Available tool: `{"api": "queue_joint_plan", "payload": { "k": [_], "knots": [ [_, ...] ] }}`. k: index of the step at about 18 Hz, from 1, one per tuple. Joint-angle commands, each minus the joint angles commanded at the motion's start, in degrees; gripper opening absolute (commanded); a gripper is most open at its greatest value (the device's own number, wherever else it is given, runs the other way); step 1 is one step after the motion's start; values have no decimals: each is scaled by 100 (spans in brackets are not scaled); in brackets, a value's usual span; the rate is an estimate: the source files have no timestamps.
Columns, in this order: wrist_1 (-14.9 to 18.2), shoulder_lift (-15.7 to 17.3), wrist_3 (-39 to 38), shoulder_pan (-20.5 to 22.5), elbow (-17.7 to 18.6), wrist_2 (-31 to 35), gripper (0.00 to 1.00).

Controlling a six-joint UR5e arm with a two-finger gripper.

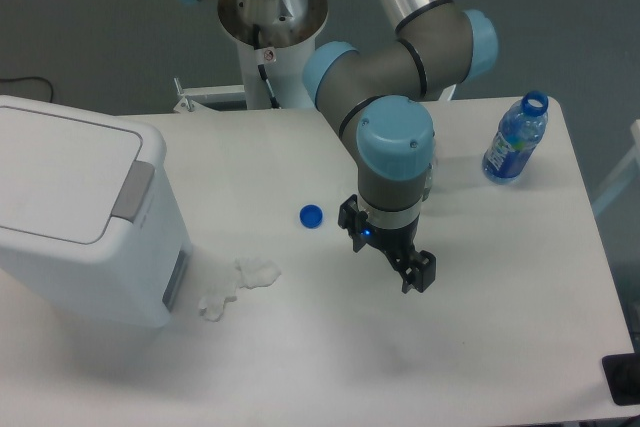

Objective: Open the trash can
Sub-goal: 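Raise the gripper and start moving toward the white trash can lid, then move the gripper over the trash can and lower it onto the lid edge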

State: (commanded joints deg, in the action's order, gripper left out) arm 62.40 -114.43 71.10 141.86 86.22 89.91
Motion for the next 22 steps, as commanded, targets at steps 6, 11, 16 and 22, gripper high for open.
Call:
{"api": "queue_joint_plan", "payload": {
  "k": [6, 11, 16, 22],
  "knots": [
    [-17, 44, -280, 9, -97, -79, 100],
    [-53, 228, -562, -79, 9, -44, 100],
    [-132, 421, -765, -114, -105, -149, 100],
    [-132, 834, -1634, -570, -123, -1088, 73]
  ]
}}
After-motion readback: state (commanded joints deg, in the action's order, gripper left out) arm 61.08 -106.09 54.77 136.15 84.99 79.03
